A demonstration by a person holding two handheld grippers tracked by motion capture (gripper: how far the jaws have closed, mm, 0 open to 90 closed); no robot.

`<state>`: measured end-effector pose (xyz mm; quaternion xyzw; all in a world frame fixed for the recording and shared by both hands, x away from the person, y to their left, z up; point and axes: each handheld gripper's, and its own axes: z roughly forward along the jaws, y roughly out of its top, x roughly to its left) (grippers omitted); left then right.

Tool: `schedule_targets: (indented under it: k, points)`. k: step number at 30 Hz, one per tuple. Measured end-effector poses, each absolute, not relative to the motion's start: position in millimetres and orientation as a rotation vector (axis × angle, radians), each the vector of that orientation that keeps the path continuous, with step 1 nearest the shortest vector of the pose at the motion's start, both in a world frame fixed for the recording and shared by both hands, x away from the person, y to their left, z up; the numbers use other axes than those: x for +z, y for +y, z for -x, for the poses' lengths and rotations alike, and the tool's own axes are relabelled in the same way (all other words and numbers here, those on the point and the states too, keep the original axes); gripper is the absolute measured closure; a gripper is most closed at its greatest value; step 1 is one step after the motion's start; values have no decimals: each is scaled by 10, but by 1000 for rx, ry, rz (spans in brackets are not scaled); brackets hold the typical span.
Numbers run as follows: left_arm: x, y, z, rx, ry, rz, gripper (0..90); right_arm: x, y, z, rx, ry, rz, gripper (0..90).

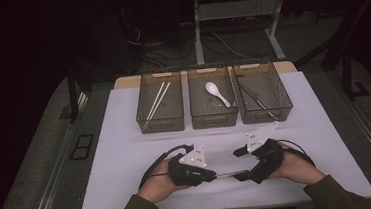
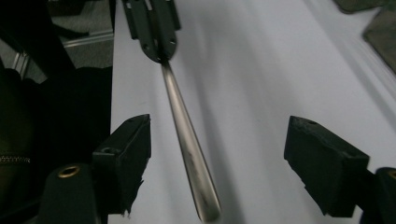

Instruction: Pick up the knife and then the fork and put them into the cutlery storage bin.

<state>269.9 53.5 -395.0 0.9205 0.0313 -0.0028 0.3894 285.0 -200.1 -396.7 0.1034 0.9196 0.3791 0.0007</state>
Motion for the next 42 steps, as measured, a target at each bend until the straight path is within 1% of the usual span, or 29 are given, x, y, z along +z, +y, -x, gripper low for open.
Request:
schedule_targets:
  k: [2,7,14,20,23,35,36,37,39,42]
  points:
    - [-3923,509,-2720,-7,62,-2339,846,-3979,-1918,-2863,1159,2906,-288,244]
    - [-3876,475,-2754,-4,27,-2340,846,-4008,-1769,-2874,1107,2955,-209,351]
    - [-3871,440,-2742,-7,9,-2353,846,-4037,-1590,-2868,1061,3000,-92,544]
    - [-3876,418,-2725,-7,-14,-2363,846,-4063,-1505,-2841,994,3024,-4,742]
    - [-3881,404,-2719,0,-19,-2372,846,-4052,-1504,-2833,1000,3030,-12,805]
    - [-3901,388,-2715,4,-41,-2370,839,-4058,-1501,-2806,988,3077,-22,831]
    - [-3901,390,-2716,4,-32,-2366,836,-4059,-1498,-2800,982,3075,-30,840]
    - [-3901,393,-2716,-6,-24,-2360,828,-4060,-1494,-2792,970,3081,-46,871]
    - [-3903,404,-2721,2,-10,-2356,772,-4066,-1496,-2795,954,3068,-54,871]
    - [-3898,450,-2735,19,37,-2336,626,-4076,-1518,-2839,935,3056,-18,870]
